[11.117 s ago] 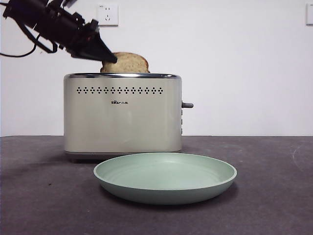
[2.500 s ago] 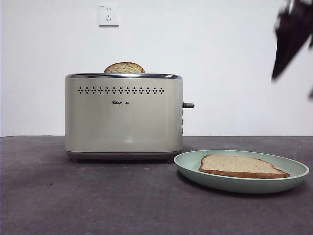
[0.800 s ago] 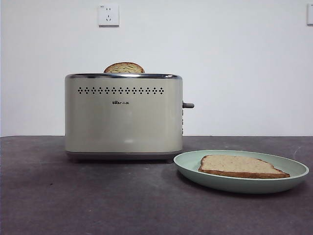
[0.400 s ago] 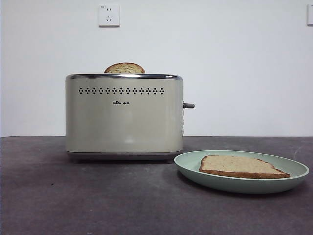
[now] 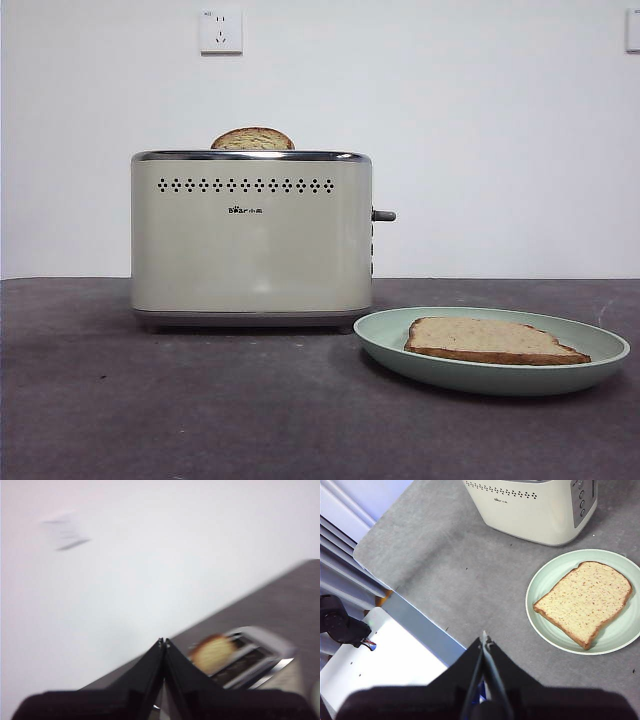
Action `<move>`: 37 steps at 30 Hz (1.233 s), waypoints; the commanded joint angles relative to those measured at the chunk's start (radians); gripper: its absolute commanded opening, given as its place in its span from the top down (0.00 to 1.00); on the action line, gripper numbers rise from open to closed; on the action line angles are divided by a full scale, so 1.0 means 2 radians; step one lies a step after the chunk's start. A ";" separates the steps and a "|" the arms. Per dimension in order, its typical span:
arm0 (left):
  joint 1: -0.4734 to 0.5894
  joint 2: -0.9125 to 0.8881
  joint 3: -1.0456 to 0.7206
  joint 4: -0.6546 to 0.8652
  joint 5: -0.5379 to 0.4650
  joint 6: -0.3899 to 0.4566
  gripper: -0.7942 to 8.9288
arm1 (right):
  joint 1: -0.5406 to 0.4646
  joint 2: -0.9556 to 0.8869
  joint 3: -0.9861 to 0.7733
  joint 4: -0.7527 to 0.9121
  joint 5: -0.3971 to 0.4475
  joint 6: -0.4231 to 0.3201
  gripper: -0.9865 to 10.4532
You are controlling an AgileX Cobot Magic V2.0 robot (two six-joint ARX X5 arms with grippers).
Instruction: Take the bread from the toaster,put the bread on the plate,put the plate on the table
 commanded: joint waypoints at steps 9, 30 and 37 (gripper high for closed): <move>0.068 -0.184 -0.308 0.142 -0.042 -0.013 0.92 | 0.001 0.000 -0.002 0.003 0.001 -0.005 0.91; 0.075 -0.366 -0.626 0.214 -0.057 -0.129 0.92 | 0.001 0.000 -0.002 0.003 0.001 -0.005 0.91; 0.075 -0.366 -0.626 0.178 -0.057 -0.140 0.92 | 0.001 0.000 -0.002 0.003 0.001 -0.005 0.91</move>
